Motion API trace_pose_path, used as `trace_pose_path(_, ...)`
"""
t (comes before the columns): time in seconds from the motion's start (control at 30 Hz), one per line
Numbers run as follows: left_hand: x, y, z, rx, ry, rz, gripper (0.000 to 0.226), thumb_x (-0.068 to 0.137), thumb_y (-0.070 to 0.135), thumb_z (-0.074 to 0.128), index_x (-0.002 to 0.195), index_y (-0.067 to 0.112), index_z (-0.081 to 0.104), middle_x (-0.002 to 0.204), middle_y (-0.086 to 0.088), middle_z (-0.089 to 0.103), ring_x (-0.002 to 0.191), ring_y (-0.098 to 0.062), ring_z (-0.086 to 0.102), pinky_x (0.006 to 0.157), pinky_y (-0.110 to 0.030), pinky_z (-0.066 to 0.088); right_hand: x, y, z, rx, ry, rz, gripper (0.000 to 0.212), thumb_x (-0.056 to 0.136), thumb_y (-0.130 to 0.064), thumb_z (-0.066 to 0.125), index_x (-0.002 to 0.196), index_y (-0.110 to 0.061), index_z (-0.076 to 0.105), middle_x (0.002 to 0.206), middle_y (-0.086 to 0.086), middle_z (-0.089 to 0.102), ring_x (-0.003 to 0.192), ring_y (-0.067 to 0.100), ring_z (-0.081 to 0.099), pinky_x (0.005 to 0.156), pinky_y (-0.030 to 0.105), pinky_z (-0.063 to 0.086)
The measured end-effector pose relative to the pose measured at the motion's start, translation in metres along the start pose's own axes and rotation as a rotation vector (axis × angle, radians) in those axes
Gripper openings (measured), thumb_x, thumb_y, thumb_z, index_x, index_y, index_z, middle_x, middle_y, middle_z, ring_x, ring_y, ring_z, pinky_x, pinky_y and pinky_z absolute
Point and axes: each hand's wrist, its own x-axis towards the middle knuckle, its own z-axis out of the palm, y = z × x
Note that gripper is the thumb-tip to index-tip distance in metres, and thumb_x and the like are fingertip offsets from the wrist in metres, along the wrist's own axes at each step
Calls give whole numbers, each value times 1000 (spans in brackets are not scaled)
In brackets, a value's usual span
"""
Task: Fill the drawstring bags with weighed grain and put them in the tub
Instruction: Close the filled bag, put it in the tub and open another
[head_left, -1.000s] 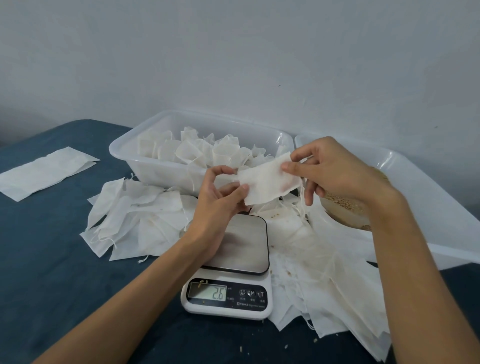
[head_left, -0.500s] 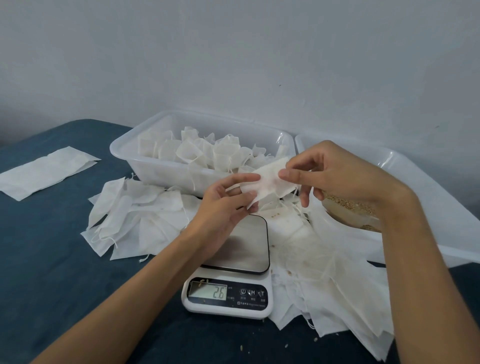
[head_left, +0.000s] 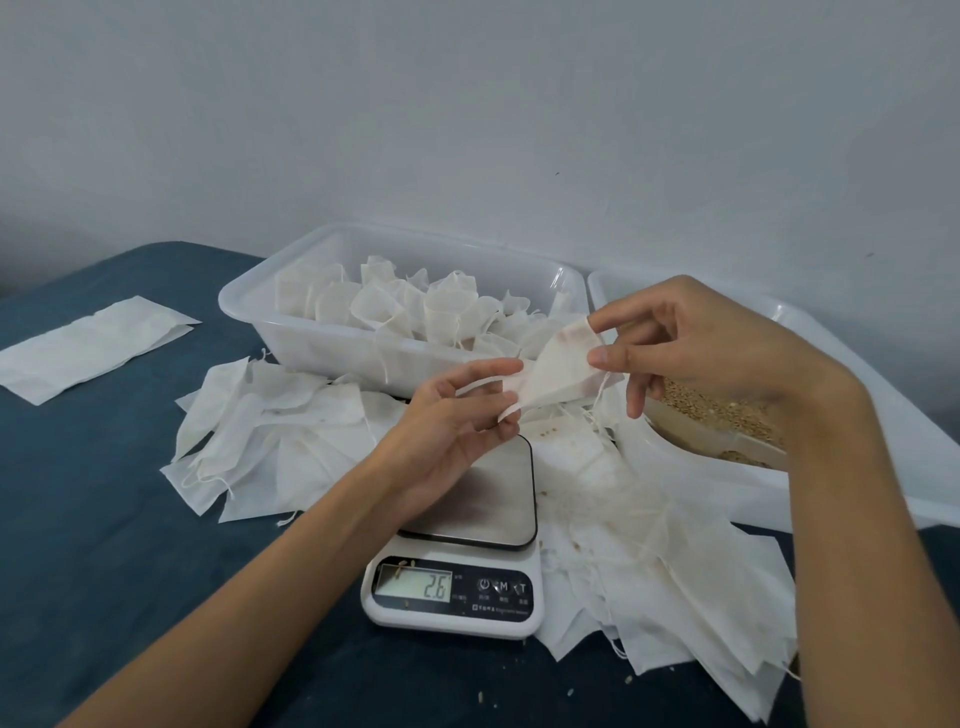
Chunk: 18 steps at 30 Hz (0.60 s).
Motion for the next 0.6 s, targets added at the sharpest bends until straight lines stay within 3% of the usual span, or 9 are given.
trace_pose_path(0.2,1,1,-1,-3,146,13,25,96,-13,57,110,3,71,96,-10,75,65,-14,60,65,-22,56,-3,0,-7,-18,68,11,32,90,-28,74,120,-23,67,86,-1,79,65,25,75,54,20,52)
trace_pose_path(0.3,-2,0,2,437,211,285,16,99,19,71,114,15,73,110,0,76,89,-12,66,80,-27,56,-6,-4,-4,-82,11,39,23,91,-31,74,112,-30,66,79,-4,78,67,21,76,57,21,53)
trace_pose_path(0.37,-5,-5,3,792,145,464,47,87,42,79,129,28,66,127,12,70,117,-4,63,97,-27,52,-6,-8,2,-136,-66,72,18,93,-35,72,109,-34,64,76,-5,77,68,17,76,63,27,54)
trace_pose_path(0.43,-10,-11,6,968,24,462,78,76,47,86,145,37,51,138,18,62,133,-3,55,108,-25,44,-3,-12,11,-199,-127,78,20,94,-43,68,111,-34,64,72,-6,76,68,15,75,67,30,53)
trace_pose_path(0.5,-12,-20,10,990,-49,401,81,76,39,87,146,39,47,134,19,63,129,-4,57,105,-23,44,1,-18,23,-218,-157,63,24,95,-47,65,114,-32,66,70,-9,75,66,16,74,66,29,51)
trace_pose_path(0.6,-11,-23,12,944,-30,439,45,83,19,75,125,22,61,110,11,72,105,-13,67,91,-28,51,4,-29,38,-182,-200,-7,23,99,-43,60,101,-25,74,77,-3,75,66,17,75,61,30,53)
